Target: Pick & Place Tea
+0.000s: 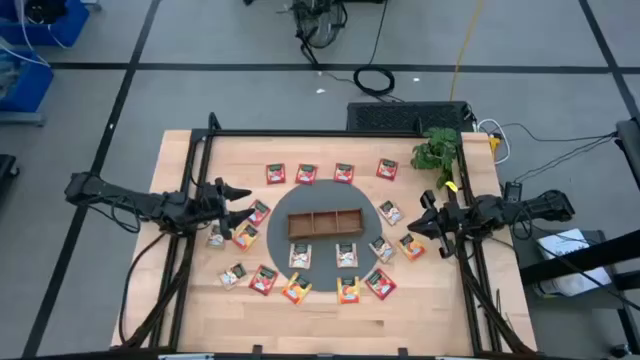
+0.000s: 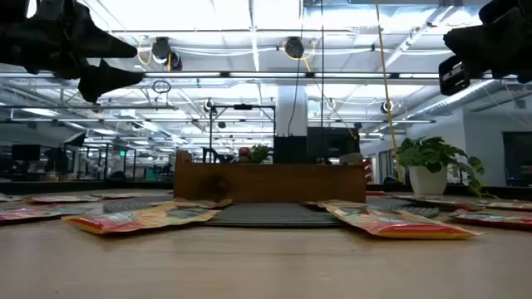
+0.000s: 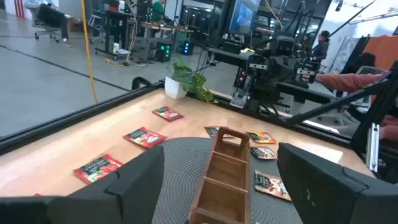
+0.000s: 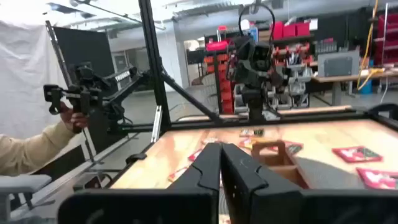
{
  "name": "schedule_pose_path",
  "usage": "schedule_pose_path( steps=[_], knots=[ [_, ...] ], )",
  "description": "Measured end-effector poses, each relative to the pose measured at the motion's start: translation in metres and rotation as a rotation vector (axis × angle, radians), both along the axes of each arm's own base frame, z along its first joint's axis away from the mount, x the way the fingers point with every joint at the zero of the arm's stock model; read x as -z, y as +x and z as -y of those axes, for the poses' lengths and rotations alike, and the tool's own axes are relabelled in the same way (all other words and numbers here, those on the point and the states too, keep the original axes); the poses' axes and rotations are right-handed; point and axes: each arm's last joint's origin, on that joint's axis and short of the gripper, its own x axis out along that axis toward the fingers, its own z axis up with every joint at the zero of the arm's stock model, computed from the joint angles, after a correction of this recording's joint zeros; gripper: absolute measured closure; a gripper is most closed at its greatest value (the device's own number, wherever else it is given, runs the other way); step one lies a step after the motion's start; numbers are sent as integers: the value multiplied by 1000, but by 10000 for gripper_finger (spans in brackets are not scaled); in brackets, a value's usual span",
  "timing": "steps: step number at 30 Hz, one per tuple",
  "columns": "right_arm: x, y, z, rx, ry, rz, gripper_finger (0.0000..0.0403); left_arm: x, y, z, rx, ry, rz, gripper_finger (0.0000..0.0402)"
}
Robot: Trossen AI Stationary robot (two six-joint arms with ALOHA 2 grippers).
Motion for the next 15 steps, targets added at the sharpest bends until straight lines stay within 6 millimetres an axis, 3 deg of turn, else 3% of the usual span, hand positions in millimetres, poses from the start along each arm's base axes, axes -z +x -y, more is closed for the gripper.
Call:
schedule_pose_path(
  steps=[7,15],
  knots=[
    [0,0,0,11,-77,17,399,0,0,0,-14,-2,1,96],
    [1,0,0,3,-28,-8,399,0,0,-1,-18,-4,1,96]
  ],
)
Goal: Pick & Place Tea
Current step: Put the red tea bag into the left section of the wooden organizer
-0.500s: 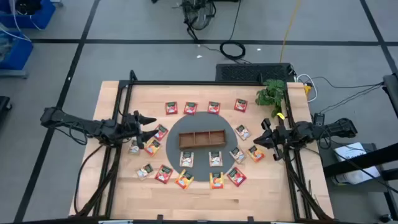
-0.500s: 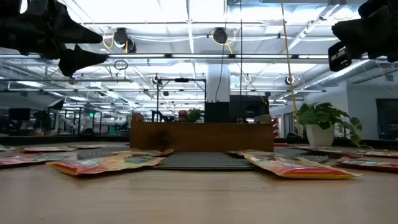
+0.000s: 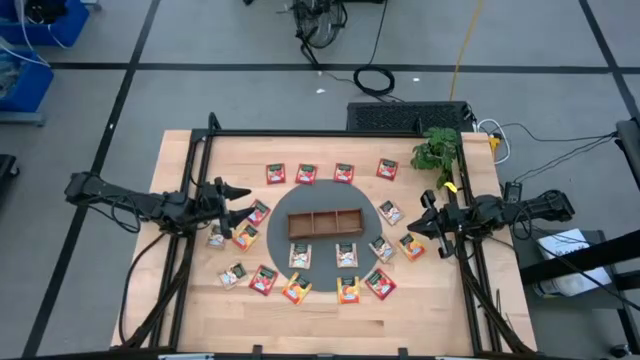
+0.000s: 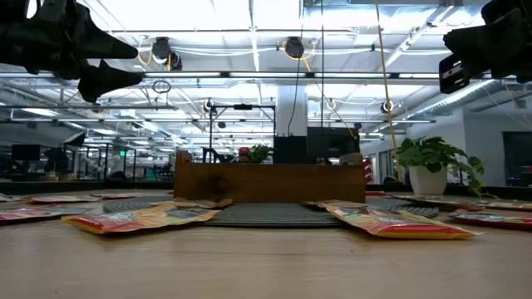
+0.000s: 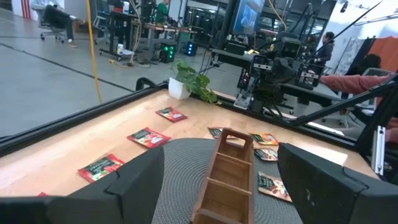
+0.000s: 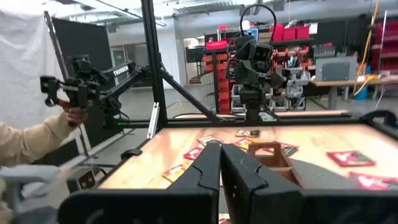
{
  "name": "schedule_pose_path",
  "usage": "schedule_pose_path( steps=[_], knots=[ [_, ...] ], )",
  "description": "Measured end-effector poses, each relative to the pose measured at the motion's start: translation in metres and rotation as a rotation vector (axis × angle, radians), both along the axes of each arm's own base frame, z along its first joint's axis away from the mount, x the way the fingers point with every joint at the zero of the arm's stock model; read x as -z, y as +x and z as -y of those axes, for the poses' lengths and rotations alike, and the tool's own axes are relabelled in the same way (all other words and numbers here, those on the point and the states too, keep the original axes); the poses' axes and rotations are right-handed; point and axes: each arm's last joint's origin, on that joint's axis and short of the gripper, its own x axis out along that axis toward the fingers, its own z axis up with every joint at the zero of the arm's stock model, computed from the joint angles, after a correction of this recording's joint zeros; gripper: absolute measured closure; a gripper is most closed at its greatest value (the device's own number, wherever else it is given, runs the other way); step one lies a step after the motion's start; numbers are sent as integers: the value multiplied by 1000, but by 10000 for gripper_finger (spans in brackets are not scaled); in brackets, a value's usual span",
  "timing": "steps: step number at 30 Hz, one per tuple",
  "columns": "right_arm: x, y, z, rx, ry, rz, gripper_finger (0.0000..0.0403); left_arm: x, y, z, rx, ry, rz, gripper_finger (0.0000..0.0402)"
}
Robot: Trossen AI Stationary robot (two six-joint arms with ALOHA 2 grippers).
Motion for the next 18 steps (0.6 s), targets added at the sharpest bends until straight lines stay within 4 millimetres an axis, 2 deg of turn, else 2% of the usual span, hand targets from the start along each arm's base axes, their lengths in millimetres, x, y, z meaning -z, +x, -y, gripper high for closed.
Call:
schedule_pose_path(
  steps=[10,18],
  knots=[
    [-5,-1,0,-9,63,46,399,0,0,0,0,8,-7,96],
    [-1,0,0,-10,103,-11,399,1,0,0,1,58,-23,96]
  ],
)
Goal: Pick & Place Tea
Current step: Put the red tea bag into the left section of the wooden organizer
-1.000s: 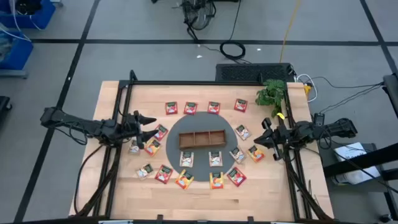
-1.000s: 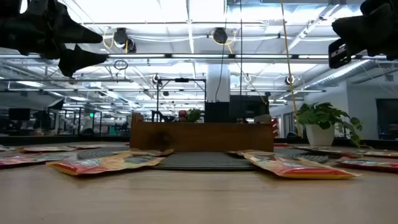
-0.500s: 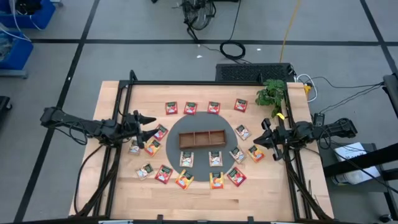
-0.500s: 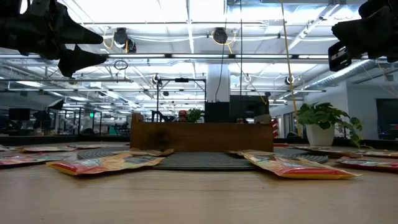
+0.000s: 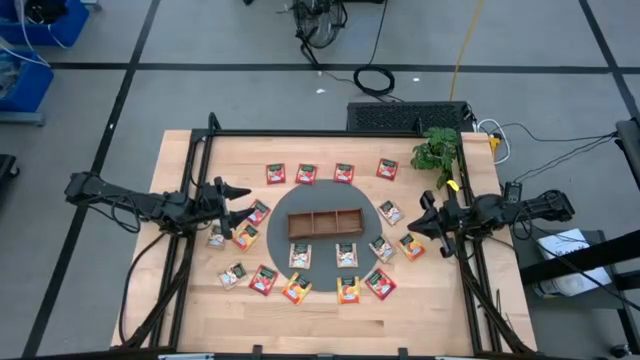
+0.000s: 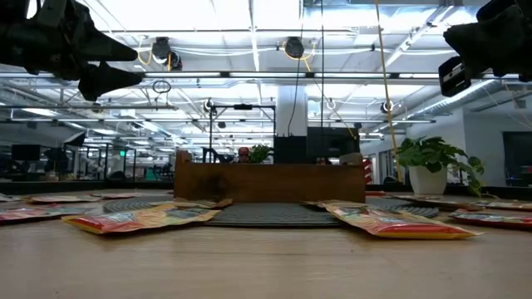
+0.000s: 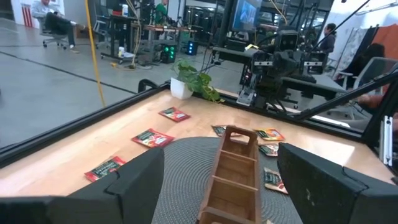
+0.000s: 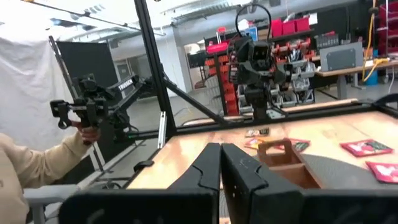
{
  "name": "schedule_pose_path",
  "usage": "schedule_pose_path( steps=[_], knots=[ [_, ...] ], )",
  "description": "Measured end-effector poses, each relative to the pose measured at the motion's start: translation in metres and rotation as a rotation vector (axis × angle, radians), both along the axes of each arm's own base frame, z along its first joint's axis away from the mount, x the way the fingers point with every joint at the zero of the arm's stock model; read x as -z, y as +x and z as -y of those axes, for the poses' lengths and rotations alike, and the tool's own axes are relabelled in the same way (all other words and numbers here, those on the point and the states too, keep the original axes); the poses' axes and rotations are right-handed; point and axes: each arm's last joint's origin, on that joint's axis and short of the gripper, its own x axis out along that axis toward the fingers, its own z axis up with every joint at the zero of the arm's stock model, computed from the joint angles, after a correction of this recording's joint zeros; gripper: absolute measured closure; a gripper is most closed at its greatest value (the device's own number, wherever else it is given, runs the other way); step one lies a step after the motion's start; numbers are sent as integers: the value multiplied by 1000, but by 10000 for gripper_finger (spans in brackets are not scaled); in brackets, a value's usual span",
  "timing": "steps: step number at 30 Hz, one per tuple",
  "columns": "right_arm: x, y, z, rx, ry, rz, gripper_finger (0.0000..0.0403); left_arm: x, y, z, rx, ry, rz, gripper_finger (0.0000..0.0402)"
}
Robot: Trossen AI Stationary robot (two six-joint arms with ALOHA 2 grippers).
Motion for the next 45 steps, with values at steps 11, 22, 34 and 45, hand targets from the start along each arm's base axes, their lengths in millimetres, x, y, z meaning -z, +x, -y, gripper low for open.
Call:
schedule_pose_path(
  steps=[11,22,34,45],
  knots=[
    [0,0,0,26,-154,30,399,1,0,0,1,19,-11,96],
    [8,5,15,585,-92,-109,399,3,0,0,0,6,-35,96],
    [1,8,14,605,-309,-70,399,3,0,0,0,8,-35,96],
    [-1,8,14,607,-295,-51,399,3,0,0,0,3,-34,96]
  ],
)
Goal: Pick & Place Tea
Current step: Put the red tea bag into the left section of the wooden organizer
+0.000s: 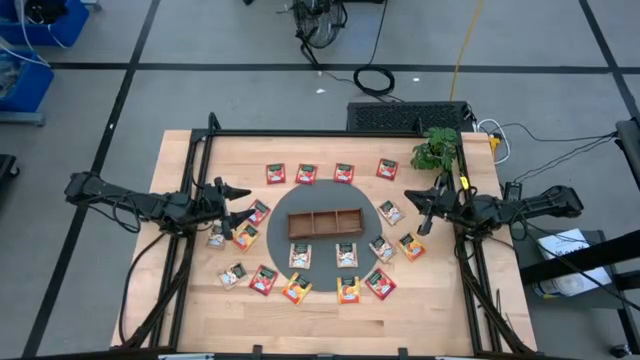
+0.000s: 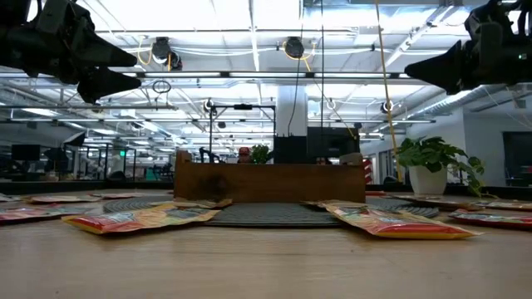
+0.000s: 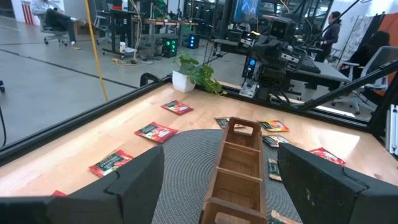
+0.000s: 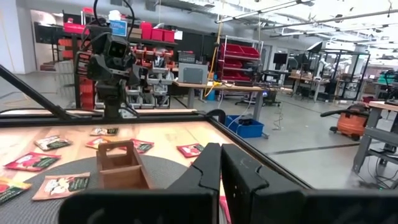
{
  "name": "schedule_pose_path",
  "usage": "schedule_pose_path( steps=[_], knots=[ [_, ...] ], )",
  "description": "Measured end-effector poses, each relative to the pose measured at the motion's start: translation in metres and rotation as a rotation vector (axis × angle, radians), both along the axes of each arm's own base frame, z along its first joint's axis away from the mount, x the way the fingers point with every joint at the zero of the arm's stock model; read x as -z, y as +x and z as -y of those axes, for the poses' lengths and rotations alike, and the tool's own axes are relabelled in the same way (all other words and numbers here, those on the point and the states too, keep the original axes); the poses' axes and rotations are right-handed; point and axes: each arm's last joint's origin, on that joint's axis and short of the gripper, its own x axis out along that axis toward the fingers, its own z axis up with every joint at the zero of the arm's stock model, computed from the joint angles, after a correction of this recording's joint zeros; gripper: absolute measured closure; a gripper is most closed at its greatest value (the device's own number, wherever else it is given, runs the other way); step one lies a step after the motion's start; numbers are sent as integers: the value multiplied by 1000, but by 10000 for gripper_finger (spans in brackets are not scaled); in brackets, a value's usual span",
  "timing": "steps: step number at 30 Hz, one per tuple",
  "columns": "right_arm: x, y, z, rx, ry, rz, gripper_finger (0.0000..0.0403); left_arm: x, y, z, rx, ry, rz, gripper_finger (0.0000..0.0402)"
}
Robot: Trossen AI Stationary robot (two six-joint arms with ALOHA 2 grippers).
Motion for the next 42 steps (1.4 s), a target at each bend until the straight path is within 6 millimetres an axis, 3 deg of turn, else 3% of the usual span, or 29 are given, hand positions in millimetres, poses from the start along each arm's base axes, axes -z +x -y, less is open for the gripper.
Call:
schedule_pose_path(
  steps=[19,24,32,38,42],
  knots=[
    [-1,0,0,0,2,5,399,-1,0,1,29,-59,19,96],
    [-1,0,0,-1,2,5,399,1,2,2,17,-170,-153,96],
    [0,0,0,-1,2,5,399,-37,16,-6,-198,-213,-417,96],
    [-1,0,0,-1,2,5,399,-25,39,-13,-304,-315,-757,96],
    [0,0,0,-1,2,5,399,-14,59,-20,-351,-421,-886,96]
  ],
)
